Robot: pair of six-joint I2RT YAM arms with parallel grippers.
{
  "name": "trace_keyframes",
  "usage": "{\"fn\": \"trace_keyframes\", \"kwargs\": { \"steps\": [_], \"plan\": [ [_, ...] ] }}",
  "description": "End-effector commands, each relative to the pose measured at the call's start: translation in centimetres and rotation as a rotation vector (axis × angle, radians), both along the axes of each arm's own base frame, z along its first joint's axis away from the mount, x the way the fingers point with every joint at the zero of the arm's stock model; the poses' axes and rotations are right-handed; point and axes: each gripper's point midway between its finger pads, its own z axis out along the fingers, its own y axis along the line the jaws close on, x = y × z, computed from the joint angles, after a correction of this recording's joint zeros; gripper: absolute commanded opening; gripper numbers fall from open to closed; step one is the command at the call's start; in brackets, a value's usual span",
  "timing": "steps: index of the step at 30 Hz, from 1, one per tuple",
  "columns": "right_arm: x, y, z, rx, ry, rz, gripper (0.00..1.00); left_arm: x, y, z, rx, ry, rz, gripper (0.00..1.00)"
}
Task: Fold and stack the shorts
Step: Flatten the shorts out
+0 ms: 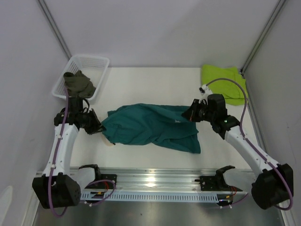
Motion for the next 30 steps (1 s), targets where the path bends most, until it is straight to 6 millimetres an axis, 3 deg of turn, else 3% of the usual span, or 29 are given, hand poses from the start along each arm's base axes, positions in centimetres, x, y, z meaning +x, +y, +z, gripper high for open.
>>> {"fn": "trace_keyframes", "kwargs": {
  "steps": [1,5,10,12,13,15,19,22,25,30],
  "plan": [
    [-2.3,-1.4,-2.3,-0.075,0.084,-0.095,0.0,2.9,0.9,2.4,0.029,-0.102,-0.019,0.01],
    [-6.4,0.3,-3.4,-0.126,0.132,-0.01,0.0,4.0,1.7,2.7,0.055,-0.099,-0.009,0.01],
    [-10.2,0.7,-6.8,-0.26,0.219,0.031,0.04,4.5,2.3,1.8,0.068,-0.066,-0.013,0.01],
    [-10.6,0.6,-7.3,-0.265,0.238,0.023,0.1,4.5,2.4,1.6,0.069,-0.061,-0.016,0.01],
    [-10.7,0.3,-7.4,-0.264,0.247,0.004,0.24,4.5,2.4,1.7,0.069,-0.063,-0.017,0.01],
    [-10.2,0.0,-6.5,-0.254,0.221,-0.026,0.32,4.4,2.4,1.5,0.071,-0.058,-0.023,0.01],
    [-9.8,-0.5,-5.1,-0.259,0.225,-0.051,0.59,4.0,2.3,1.2,0.074,-0.061,-0.03,0.01],
    [-10.0,-0.1,-3.8,-0.245,0.265,-0.054,0.67,3.6,2.0,0.8,0.061,-0.064,-0.037,0.01],
    [-10.6,1.8,-1.7,-0.228,0.213,0.023,0.78,3.2,1.8,0.8,0.057,-0.081,-0.047,0.01],
    [-10.0,2.4,-2.9,-0.437,0.1,0.16,0.81,3.1,1.8,0.5,0.067,-0.076,-0.068,0.01]
  ]
}}
